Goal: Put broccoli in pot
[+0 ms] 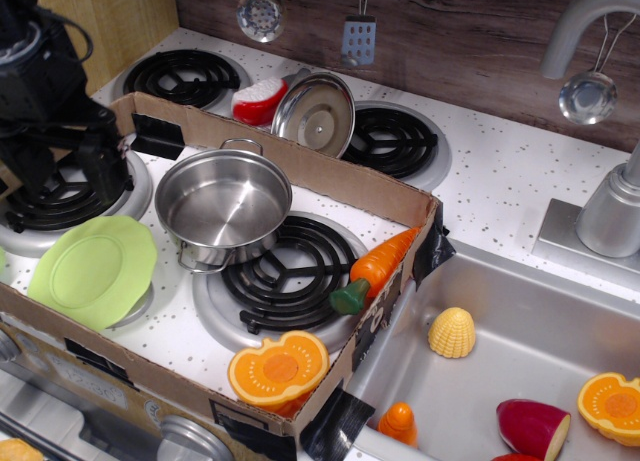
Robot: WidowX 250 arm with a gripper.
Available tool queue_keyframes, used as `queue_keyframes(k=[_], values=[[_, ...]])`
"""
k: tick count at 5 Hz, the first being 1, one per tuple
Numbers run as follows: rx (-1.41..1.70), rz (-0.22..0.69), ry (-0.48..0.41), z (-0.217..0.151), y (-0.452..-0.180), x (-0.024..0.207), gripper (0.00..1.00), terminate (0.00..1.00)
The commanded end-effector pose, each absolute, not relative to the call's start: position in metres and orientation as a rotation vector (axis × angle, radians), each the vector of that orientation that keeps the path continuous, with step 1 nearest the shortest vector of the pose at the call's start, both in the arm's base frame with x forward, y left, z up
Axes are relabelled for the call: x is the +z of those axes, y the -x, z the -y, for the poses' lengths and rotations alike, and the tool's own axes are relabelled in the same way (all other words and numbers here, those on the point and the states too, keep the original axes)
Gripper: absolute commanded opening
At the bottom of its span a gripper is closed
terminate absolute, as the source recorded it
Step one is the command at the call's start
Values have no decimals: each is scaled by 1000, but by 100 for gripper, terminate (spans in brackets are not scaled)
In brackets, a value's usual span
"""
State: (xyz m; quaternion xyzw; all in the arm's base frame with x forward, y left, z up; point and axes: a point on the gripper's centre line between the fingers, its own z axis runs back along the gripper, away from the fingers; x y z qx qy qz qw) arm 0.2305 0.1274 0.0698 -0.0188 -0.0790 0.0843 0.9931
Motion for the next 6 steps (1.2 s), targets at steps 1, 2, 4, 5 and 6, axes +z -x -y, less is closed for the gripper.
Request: queue_keyframes(k=[1,2,4,5,6], values=[[141,186,-9,-151,-219,75,100,0],[116,184,-7,-161,-212,68,100,0],[26,190,25,-185,-189,50,100,0],[-3,204,27,-194,-178,41,100,0],[-29,203,17,-198,-170,35,100,0]])
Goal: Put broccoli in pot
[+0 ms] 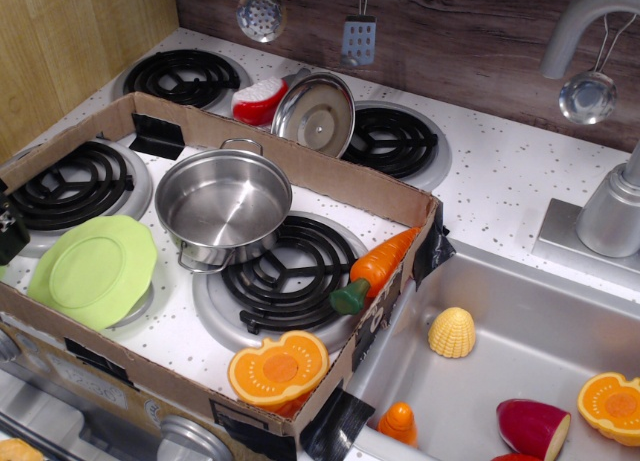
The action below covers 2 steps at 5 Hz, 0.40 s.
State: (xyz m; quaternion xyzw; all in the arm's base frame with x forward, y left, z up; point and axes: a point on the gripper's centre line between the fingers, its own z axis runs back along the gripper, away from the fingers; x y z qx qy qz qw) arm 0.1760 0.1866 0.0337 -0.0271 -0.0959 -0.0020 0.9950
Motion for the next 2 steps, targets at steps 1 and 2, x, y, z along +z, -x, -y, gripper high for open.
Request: queue_keyframes(k=[1,2], values=[[-38,185,12,-199,-165,27,100,0],[-42,177,-21,-195,-165,17,100,0]])
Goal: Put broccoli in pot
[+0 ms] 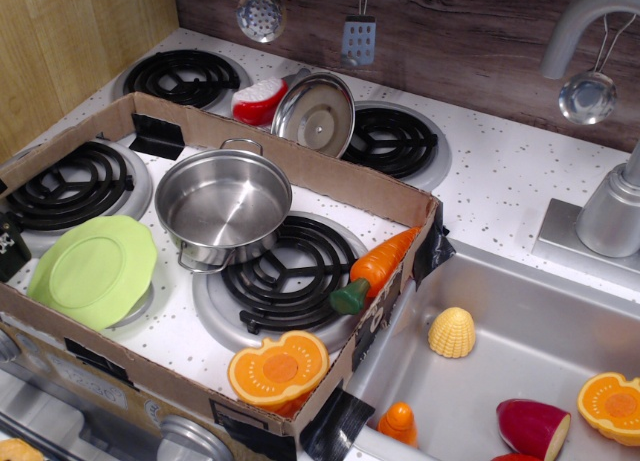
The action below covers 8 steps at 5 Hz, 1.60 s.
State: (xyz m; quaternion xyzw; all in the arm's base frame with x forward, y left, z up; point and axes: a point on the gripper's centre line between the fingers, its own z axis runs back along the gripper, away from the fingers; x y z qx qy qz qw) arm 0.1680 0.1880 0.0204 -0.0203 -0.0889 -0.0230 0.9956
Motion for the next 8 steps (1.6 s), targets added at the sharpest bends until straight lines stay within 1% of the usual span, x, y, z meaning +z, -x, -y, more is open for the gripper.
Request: queue_keyframes(k=[1,2,3,4,5,6,7,8], values=[[-52,139,-47,-197,-171,18,100,0],[-45,144,-48,-203,-177,30,0,0],[-33,160,-58,-205,-182,55,0,0],[14,204,-49,-205,-192,92,0,0],[42,193,-59,-200,-205,125,0,0],[132,258,27,-185,-224,153,0,0],[175,314,125,-167,-246,166,0,0],[195,293,168,-146,-257,169,0,0]])
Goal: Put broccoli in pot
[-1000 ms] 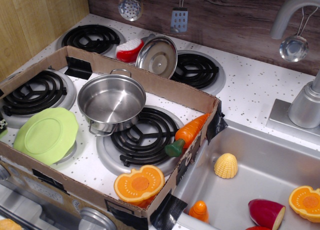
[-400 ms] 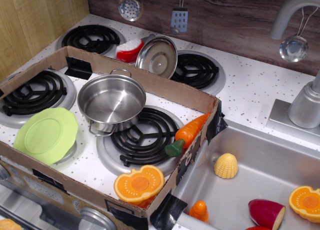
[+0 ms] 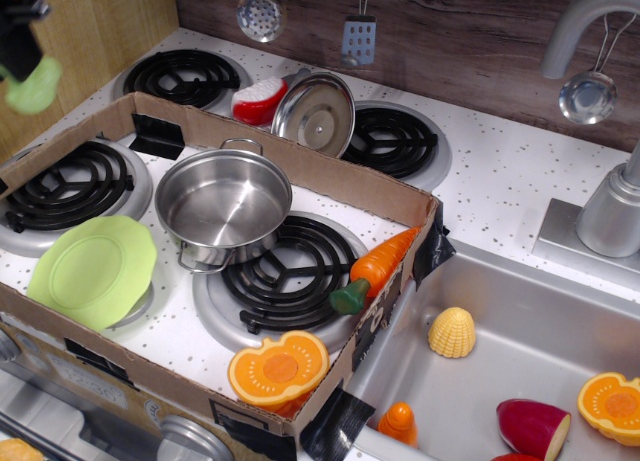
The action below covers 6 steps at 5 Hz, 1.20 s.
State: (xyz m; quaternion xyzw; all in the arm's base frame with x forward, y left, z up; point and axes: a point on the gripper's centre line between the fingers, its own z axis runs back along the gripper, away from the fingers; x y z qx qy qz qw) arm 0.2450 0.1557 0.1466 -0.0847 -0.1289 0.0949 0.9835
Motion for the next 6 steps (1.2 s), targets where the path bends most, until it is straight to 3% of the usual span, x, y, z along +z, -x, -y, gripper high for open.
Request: queue_keyframes(k=[1,4,5,6], values=[[208,250,145,-116,-265,159,0,0],[161,267,174,-54,-282,131,0,0],[83,258,171,-54,-283,108,100,0],[47,354,147,-64,-280,107,100,0]])
